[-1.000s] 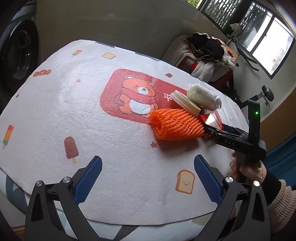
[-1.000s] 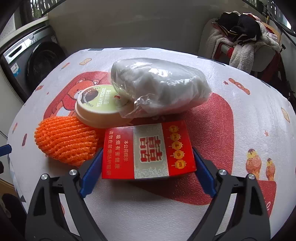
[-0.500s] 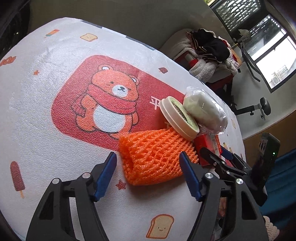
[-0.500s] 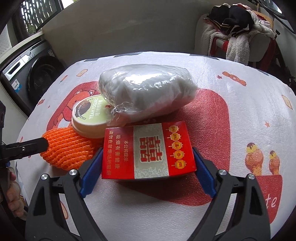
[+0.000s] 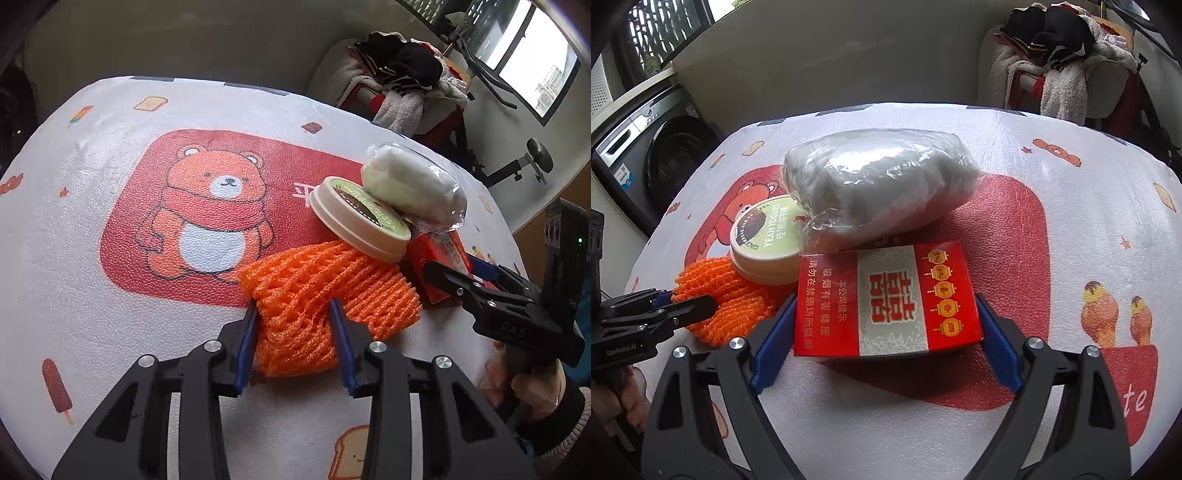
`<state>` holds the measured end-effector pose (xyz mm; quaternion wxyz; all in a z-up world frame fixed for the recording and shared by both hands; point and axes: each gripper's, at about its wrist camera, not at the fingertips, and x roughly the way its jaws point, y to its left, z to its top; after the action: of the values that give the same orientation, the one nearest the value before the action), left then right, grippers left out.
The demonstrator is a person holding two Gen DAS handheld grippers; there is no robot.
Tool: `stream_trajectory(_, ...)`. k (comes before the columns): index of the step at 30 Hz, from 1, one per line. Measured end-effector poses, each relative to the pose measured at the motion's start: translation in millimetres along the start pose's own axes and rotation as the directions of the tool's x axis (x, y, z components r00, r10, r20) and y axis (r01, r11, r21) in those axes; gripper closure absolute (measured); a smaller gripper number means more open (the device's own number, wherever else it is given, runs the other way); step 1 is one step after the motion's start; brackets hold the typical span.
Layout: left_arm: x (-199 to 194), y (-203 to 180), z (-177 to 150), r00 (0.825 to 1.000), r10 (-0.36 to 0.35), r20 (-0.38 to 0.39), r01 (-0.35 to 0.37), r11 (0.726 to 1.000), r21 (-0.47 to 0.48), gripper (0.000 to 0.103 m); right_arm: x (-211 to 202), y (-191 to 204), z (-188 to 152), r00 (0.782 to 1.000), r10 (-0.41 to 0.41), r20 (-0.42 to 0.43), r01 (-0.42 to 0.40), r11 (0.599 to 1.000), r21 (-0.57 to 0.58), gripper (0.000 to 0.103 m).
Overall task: Collect trash
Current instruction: 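Grasp the orange foam net with the left gripper while the right holds the red box, then carry the orange net to the pink bin and open the left gripper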
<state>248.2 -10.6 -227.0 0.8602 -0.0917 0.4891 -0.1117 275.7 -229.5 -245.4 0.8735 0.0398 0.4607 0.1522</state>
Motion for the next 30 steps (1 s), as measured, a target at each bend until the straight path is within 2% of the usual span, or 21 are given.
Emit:
stream_trajectory(3,-13,-4,-4,1.000,0.014,0.012,-0.015,0.999,0.043,0.078,-3,0,0,1.000,-0.021,-0.009,0.021,1.000,0.004,0.015)
stream_trajectory(7,-40,-3,-11,0.998,0.037,0.045,-0.041,0.996,0.079,0.080,-18,4,-2,0.998,-0.060,0.000,0.060,0.998,-0.010,0.015)
stream_trajectory(15,-95,16,-36,0.996,0.025,0.082,-0.029,0.998,0.049,0.080,-69,21,-27,0.997,-0.070,0.043,0.071,0.996,-0.045,0.015)
stream_trajectory(22,-134,5,-74,0.996,-0.015,0.088,0.007,0.996,0.090,0.080,-119,34,-58,0.995,-0.059,0.081,0.060,0.998,-0.018,0.015)
stream_trajectory(30,-160,-20,-140,0.997,-0.059,0.052,0.049,0.983,0.178,0.080,-175,50,-89,0.989,-0.064,0.137,0.069,0.997,-0.034,0.015)
